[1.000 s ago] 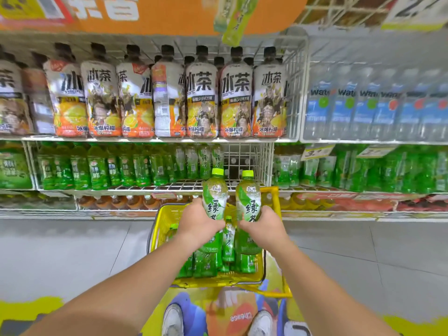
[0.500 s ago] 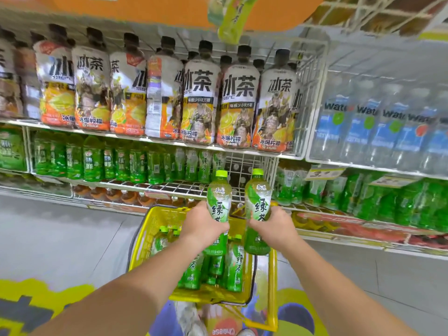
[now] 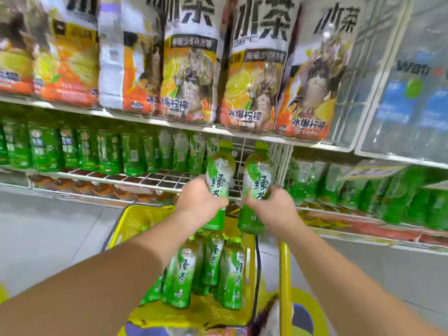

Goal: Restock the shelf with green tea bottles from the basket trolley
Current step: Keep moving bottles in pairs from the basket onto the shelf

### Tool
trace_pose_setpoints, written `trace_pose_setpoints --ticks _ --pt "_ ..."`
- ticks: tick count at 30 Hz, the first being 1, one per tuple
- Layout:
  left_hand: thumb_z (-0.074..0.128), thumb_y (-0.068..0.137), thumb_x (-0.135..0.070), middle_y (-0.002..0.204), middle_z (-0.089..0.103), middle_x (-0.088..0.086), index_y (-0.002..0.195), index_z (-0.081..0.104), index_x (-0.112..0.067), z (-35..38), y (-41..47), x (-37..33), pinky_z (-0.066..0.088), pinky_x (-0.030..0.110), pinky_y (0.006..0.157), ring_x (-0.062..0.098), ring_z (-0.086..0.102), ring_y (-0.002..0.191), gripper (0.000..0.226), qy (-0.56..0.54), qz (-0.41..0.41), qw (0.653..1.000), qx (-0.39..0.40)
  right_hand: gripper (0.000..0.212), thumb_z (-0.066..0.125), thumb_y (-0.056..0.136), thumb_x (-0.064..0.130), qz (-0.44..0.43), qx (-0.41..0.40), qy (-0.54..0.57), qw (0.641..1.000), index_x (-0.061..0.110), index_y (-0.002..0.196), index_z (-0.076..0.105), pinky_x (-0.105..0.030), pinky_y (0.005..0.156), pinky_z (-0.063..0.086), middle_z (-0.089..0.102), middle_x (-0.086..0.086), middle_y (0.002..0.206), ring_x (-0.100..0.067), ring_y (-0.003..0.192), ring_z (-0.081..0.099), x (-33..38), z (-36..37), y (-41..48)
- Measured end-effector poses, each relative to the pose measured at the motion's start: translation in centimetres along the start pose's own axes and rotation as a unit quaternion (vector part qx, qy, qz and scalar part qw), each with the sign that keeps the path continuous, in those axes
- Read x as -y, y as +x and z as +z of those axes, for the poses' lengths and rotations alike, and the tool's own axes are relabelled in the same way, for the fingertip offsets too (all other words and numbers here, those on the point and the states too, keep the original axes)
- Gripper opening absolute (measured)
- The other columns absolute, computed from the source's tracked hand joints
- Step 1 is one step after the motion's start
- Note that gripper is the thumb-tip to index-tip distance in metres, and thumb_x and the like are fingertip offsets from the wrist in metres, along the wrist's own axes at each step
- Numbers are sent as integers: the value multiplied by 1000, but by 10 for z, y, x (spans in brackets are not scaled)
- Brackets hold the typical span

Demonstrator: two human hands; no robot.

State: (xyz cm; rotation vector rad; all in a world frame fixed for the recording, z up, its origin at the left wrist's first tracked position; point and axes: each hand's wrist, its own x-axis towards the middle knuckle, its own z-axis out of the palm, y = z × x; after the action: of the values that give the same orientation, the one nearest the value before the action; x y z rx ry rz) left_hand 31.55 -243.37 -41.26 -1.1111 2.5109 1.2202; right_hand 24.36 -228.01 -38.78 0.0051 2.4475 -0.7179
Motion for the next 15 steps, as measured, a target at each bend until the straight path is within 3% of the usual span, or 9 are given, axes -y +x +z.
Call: trace_pose_setpoints --ticks 3,5,8,10,12,15 --pt "81 66 -29 66 58 -15 87 64 -23 17 23 6 30 8 44 2 54 61 27 -18 6 1000 -15 75 73 81 51 -5 2 -23 1000 8 136 46 -29 75 47 60 -14 113 -29 100 62 -1 3 31" --pt "81 65 -29 69 59 -14 86 63 -23 29 38 7 34 13 48 12 59 70 29 -19 15 999 -24 71 73 80 54 3 -5 -18 1000 10 131 50 -27 81 43 56 -11 130 -30 110 58 0 6 53" --pt "83 68 -36 65 53 -13 78 57 -21 43 59 3 36 22 58 12 54 62 32 -6 8 999 -36 51 73 80 54 -11 -23 -42 999 9 102 62 -34 79 51 66 -13 114 -27 81 59 -1 7 80" --pt "83 69 -43 60 52 -8 72 59 -17 51 73 1 35 25 56 5 46 52 35 15 -3 999 -48 55 74 81 52 -40 -30 -17 999 5 108 64 -32 78 52 64 -13 102 -18 70 56 -7 9 96" --pt "80 70 -46 61 55 1 74 62 -11 59 85 -2 37 28 57 15 51 54 39 41 -8 997 -63 54 77 80 48 -61 -36 -3 997 9 113 58 -26 73 47 54 -5 94 -13 76 57 -11 15 115" --pt "79 73 -44 74 62 7 83 63 -6 66 102 -2 43 29 63 26 59 74 42 45 7 997 -70 55 78 75 50 -24 -32 -13 999 7 100 52 -30 78 53 61 -4 97 -26 93 63 -11 27 150"
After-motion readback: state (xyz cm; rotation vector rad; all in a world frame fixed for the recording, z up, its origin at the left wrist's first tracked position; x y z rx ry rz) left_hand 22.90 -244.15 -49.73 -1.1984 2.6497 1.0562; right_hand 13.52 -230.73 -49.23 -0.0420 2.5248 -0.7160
